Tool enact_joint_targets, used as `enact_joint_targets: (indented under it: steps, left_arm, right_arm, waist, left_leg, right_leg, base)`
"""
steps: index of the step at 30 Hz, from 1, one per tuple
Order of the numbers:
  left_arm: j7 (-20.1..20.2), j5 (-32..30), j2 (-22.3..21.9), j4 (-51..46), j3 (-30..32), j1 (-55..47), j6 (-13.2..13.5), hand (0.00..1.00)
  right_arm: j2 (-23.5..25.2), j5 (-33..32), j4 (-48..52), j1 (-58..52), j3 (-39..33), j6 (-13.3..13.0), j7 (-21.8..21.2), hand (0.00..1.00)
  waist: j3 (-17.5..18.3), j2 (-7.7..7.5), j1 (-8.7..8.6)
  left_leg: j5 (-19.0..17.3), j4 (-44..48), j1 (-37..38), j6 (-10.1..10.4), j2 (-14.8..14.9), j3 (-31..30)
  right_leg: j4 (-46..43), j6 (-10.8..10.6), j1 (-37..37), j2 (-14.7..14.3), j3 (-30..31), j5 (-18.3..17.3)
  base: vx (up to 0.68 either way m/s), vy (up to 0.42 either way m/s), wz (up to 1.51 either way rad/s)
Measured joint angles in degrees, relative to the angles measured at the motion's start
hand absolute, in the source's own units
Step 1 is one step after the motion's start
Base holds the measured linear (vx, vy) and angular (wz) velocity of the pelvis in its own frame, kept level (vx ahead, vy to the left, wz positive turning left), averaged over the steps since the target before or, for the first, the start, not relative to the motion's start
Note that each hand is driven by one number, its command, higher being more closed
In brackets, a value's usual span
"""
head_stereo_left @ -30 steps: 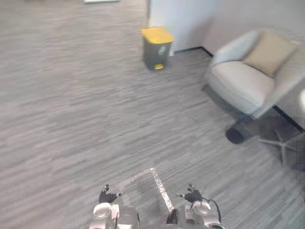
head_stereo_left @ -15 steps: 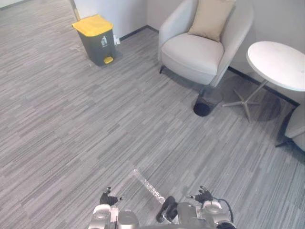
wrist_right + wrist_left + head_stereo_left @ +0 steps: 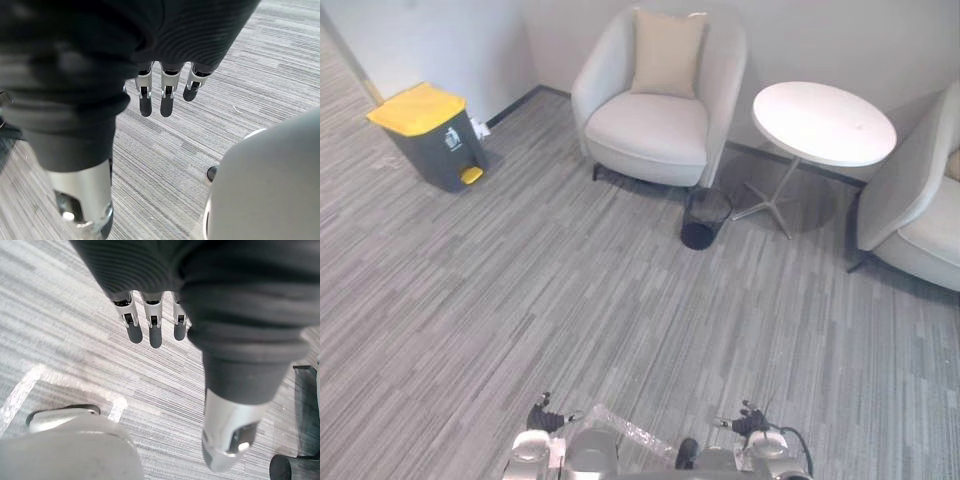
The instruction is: Organize the slippers on the shoe rack
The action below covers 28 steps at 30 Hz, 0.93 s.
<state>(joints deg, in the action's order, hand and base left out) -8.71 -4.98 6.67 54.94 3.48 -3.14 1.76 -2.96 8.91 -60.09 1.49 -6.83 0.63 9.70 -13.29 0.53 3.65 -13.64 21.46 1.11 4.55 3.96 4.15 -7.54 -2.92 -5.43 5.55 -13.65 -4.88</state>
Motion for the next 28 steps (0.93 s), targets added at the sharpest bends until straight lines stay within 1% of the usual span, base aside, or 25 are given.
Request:
enact_joint_targets:
  steps: [1, 2, 6, 7, 8, 9, 10, 11, 12, 13, 14, 15, 16, 17, 18, 19, 20, 21, 23, 26, 28]
  left_arm:
    - [0.02, -0.03, -0.05, 0.48, 0.06, -0.06, 0.0, 0.0]
    - [0.02, -0.03, -0.05, 0.66, 0.12, -0.15, 0.0, 0.0]
    - [0.03, -0.03, -0.73, 0.84, 2.37, -1.38, -0.01, 0.0]
    - [0.03, -0.03, -0.73, 0.83, 2.36, -1.45, 0.0, 0.0]
    - [0.05, -0.04, -0.76, 0.83, 2.37, -1.59, 0.01, 0.0]
    - [0.09, -0.05, -0.82, 0.78, 2.57, -1.99, 0.05, 0.0]
    - [0.1, -0.05, -0.87, 0.74, 2.86, -2.14, 0.07, 0.0]
    - [0.07, -0.05, -1.2, 0.74, 4.39, -2.72, 0.06, 0.0]
    - [0.04, -0.05, -1.21, 0.73, 5.31, -3.81, -0.01, 0.0]
    - [0.05, -0.05, -1.21, 0.72, 5.6, -4.16, -0.03, 0.0]
    - [0.0, -0.04, -1.05, 0.62, 5.86, -4.81, -0.03, 0.0]
    - [0.03, -0.05, -0.97, 0.63, 5.96, -4.94, -0.03, 0.0]
    - [0.03, 0.0, -1.35, 0.88, 6.04, -5.55, -0.2, 0.0]
    - [0.05, 0.03, -1.86, 0.87, 6.01, -5.92, -0.2, 0.0]
    - [0.01, 0.07, -2.08, 0.88, 6.0, -6.18, -0.2, 0.0]
    - [0.04, 0.3, -2.07, 0.92, 5.96, -6.25, -0.21, 0.0]
    - [0.04, 0.56, -2.08, 0.99, 5.97, -6.28, -0.22, 0.0]
    - [0.04, 0.57, -2.09, 1.01, 5.97, -6.3, -0.22, 0.0]
    - [0.07, 0.59, -2.1, 1.34, 5.98, -6.47, -0.22, 0.0]
    - [0.17, 0.59, -2.08, 1.61, 5.71, -6.48, -0.21, 0.0]
    - [0.21, 0.58, -2.09, 1.59, 5.63, -6.45, -0.17, 0.0]
  right_arm:
    - [0.05, -0.01, 0.01, 0.01, -0.51, 0.09, -0.04, 0.0]
    - [0.16, 0.03, 0.02, 0.01, -1.26, 0.24, -0.08, 0.0]
    - [0.56, 0.11, 0.54, -0.23, -2.27, 0.68, -0.26, 0.0]
    - [0.57, 0.11, 0.66, -0.25, -2.27, 0.71, -0.31, 0.0]
    - [0.61, 0.14, 0.76, -0.38, -2.25, 0.8, -0.4, 0.0]
    - [0.61, 0.17, 0.82, -0.41, -2.28, 0.89, -0.57, 0.0]
    - [0.61, 0.2, 0.87, -0.38, -2.41, 0.9, -0.66, 0.0]
    - [0.61, 0.22, 0.93, -0.54, -3.01, 0.92, -0.78, 0.0]
    - [0.82, 0.27, 0.96, -0.99, -3.45, 0.91, -0.9, 0.0]
    - [0.95, 0.3, 0.96, -1.49, -3.56, 0.89, -1.0, 0.0]
    - [1.37, 0.3, 0.85, -2.49, -3.68, 0.84, -1.1, 0.0]
    - [1.43, 0.28, 0.76, -2.62, -3.68, 0.82, -1.14, 0.0]
    - [0.64, 0.23, 0.22, -2.57, -3.8, 0.88, -1.3, 0.0]
    - [0.36, 0.26, -0.34, -2.59, -3.76, 0.91, -1.3, 0.0]
    - [0.16, 0.23, -0.93, -2.55, -3.76, 0.93, -1.26, 0.0]
    - [0.07, 0.2, -1.19, -2.39, -4.0, 0.91, -1.25, 0.0]
    - [0.03, 0.18, -1.29, -2.4, -4.32, 0.93, -1.24, 0.0]
    - [0.01, 0.18, -1.32, -2.38, -4.39, 0.94, -1.25, 0.0]
    - [-0.34, 0.18, -1.86, -2.41, -4.67, 0.97, -1.24, 0.0]
    - [-0.34, 0.17, -1.94, -2.58, -5.11, 0.98, -1.24, 0.0]
    - [-0.33, 0.17, -2.01, -2.58, -5.52, 1.01, -1.26, 0.0]
  waist:
    - [0.07, 0.06, 0.0]
    - [0.07, 0.06, 0.07]
    - [0.25, -0.08, 0.07]
    - [0.25, -0.05, 0.04]
    - [0.24, -0.12, 0.1]
    - [0.29, -0.07, 0.12]
    - [0.3, -0.1, 0.18]
    - [0.22, 0.19, 0.38]
    - [1.01, -0.41, 0.54]
    - [1.42, -0.67, 0.65]
    - [2.1, -1.29, 1.48]
    - [2.2, -1.44, 1.66]
    - [3.01, -0.84, 2.12]
    - [3.65, -0.56, 2.34]
    - [4.16, -0.43, 2.46]
    - [4.56, 0.24, 2.44]
    - [4.54, 0.18, 2.46]
    - [4.5, 0.25, 2.46]
    - [4.41, 0.45, 2.42]
    - [4.47, 0.45, 2.41]
    - [4.47, 0.41, 2.45]
  left_leg:
    - [-0.37, -0.64, 0.52, -0.65, -0.04, 0.88]
    - [-0.49, -0.93, 0.8, -0.86, 0.06, 1.7]
    - [-0.76, -2.46, 2.21, -1.34, 0.36, 5.03]
    - [-0.83, -2.54, 2.31, -1.46, 0.41, 5.18]
    - [-0.93, -2.82, 2.91, -1.63, 0.65, 6.69]
    - [-1.16, -2.68, 2.98, -2.09, 1.36, 8.45]
    - [-1.13, -2.67, 3.09, -2.17, 1.49, 9.01]
    - [-1.03, -2.98, 3.14, -2.36, 1.73, 10.51]
    - [-1.04, -2.98, 3.53, -2.29, 2.31, 11.47]
    - [-1.02, -3.0, 3.72, -2.14, 2.62, 11.74]
    - [-1.26, -3.06, 4.26, -1.01, 3.11, 12.09]
    - [-1.36, -3.14, 4.33, -0.82, 3.16, 12.06]
    - [-1.1, -5.17, 4.9, -0.19, 3.24, 8.71]
    - [-0.21, -6.98, 5.0, -0.34, 3.16, 7.41]
    - [0.61, -8.52, 5.06, -0.16, 3.32, 6.89]
    - [1.83, -10.37, 5.32, 0.28, 3.5, 6.17]
    - [2.76, -10.99, 6.16, 0.72, 3.61, 6.08]
    - [3.0, -11.29, 6.34, 0.79, 3.69, 6.03]
    - [3.32, -11.83, 8.28, 0.87, 3.87, 4.14]
    - [3.33, -13.33, 10.13, 0.87, 3.46, 3.02]
    - [3.33, -13.46, 10.0, 0.87, 3.22, 2.96]
  right_leg:
    - [-0.09, -0.27, 0.47, 0.0, 1.21, 0.17]
    - [-0.21, -0.44, 0.79, -0.04, 1.91, 0.29]
    - [-2.5, -0.55, 3.4, -0.16, 5.47, 0.45]
    - [-2.72, -0.55, 3.53, -0.2, 5.71, 0.45]
    - [-3.92, -0.57, 4.44, -0.31, 6.84, 0.44]
    - [-4.78, -0.6, 5.29, 0.29, 6.07, -0.14]
    - [-5.41, -0.16, 5.55, 0.86, 4.77, -1.5]
    - [-10.52, 0.86, 6.04, 4.76, -3.41, -2.34]
    - [-15.39, 1.63, 5.67, 8.53, -10.76, -3.82]
    - [-16.39, 1.89, 5.01, 9.26, -12.77, -4.48]
    - [-14.73, 0.08, 2.75, 9.29, -14.79, -5.88]
    - [-13.52, -0.74, 2.55, 8.99, -14.78, -6.22]
    - [-8.44, 0.09, 1.28, 5.04, -13.94, -4.15]
    - [-6.02, -0.06, 1.12, 3.64, -13.63, -3.51]
    - [-4.09, 0.31, 1.13, 2.58, -13.35, -2.61]
    - [-1.97, 1.19, 0.53, 1.36, -13.17, -1.49]
    - [-1.5, 1.71, 0.34, 0.86, -13.16, -0.8]
    - [-1.34, 1.74, 0.17, 0.72, -13.15, -0.68]
    - [0.22, 2.07, -2.84, -0.21, -13.48, -0.26]
    - [1.9, 1.52, -4.67, -0.45, -13.96, 0.17]
    - [2.35, 1.32, -4.73, -0.44, -14.02, 0.57]
  base:
    - [0.01, 0.061, -0.4]
    - [-0.01, 0.057, -0.52]
    - [-0.03, 0.021, -0.46]
    - [-0.05, 0.004, -0.46]
    - [-0.1, -0.01, -0.45]
    - [-0.1, -0.016, -0.44]
    - [-0.13, -0.028, -0.43]
    - [-0.08, -0.05, -0.42]
    - [-0.06, -0.077, -0.44]
    - [0.0, -0.143, -0.39]
    - [0.03, -0.152, -0.28]
    - [0.02, -0.193, -0.41]
    - [0.0, -0.146, -0.36]
    - [0.01, -0.128, -0.4]
    - [0.04, -0.104, -0.26]
    - [0.08, -0.115, -0.16]
    - [0.07, -0.091, -0.08]
    - [0.08, -0.084, -0.03]
    - [0.08, -0.082, 0.01]
    - [0.01, -0.025, 0.09]
    - [-0.01, 0.003, 0.05]
